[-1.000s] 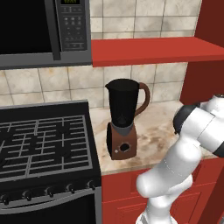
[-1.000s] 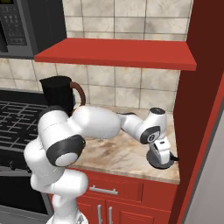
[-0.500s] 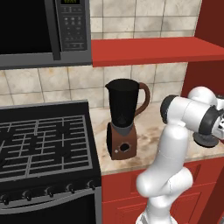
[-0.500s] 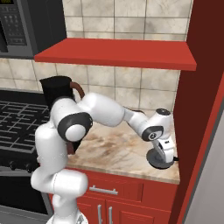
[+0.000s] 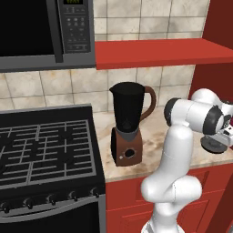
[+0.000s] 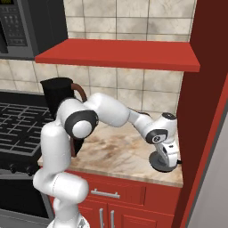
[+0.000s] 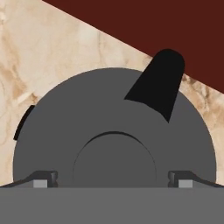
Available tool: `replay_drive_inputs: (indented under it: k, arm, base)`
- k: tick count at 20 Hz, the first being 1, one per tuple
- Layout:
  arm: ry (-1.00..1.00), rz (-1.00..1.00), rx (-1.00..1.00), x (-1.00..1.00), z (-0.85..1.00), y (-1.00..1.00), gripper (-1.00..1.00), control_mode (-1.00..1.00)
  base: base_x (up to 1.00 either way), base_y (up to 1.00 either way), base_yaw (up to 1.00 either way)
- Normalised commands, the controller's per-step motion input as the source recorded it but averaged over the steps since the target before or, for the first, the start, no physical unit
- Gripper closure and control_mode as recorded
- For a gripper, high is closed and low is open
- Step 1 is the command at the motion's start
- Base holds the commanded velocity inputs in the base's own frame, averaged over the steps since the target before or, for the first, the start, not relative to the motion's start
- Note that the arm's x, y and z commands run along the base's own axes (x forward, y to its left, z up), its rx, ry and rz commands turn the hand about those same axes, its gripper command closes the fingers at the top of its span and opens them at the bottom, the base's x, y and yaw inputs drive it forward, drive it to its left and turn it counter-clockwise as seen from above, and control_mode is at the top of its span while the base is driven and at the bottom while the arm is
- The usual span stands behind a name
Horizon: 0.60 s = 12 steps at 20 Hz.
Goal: Close the lid blender by securely placing the lid on top.
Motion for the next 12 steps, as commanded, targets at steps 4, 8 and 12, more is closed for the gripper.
replay_drive_inputs:
  k: [4, 8, 12]
  arm:
    - [0.00, 0.00, 0.00, 0.00, -0.63, 0.53, -1.00, -1.00]
    - [0.00, 0.00, 0.00, 0.00, -0.82, 0.42, 1.00, -1.00]
    - [-0.03, 0.00, 0.00, 0.00, -0.38, 0.43, 1.00, -1.00]
  base:
    - [0.00, 0.00, 0.00]
    - [0.00, 0.00, 0.00]
    - [0.00, 0.00, 0.00]
